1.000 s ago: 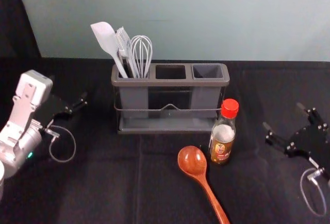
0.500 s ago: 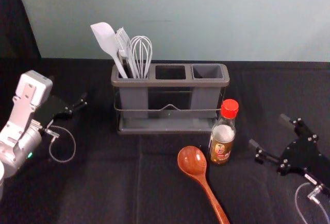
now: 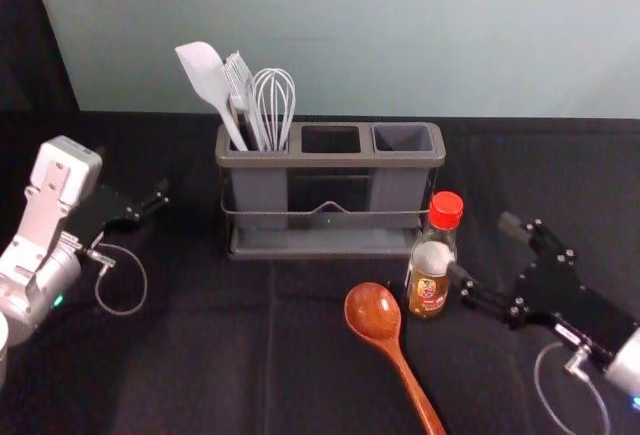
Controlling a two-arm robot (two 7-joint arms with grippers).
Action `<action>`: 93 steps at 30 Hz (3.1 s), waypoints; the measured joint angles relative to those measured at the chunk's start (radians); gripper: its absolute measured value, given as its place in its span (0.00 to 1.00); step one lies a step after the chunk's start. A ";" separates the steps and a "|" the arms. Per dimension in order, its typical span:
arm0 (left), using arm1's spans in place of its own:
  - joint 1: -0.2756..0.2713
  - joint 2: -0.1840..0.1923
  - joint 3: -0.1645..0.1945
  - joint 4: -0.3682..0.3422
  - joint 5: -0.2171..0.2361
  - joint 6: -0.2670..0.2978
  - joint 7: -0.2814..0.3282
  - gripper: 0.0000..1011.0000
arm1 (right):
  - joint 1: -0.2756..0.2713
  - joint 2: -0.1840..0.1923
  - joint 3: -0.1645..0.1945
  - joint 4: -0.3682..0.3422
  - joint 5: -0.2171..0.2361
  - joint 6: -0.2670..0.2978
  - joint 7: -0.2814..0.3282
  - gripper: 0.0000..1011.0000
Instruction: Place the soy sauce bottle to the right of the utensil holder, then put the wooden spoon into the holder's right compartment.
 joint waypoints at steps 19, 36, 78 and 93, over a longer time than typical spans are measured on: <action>0.000 0.000 0.000 0.000 0.000 0.000 0.000 0.99 | 0.151 -0.156 -0.035 0.116 -0.035 0.073 0.024 0.99; 0.000 0.000 0.000 0.000 0.000 0.000 0.000 0.99 | 0.164 -0.208 -0.009 0.128 -0.018 0.114 0.070 0.99; 0.000 0.000 0.000 0.000 0.000 0.000 0.000 0.99 | 0.087 -0.112 0.135 0.040 0.050 0.099 0.178 0.38; 0.000 0.000 0.000 0.000 0.000 0.000 0.000 0.99 | 0.234 -0.100 0.114 0.225 0.122 0.078 0.272 0.38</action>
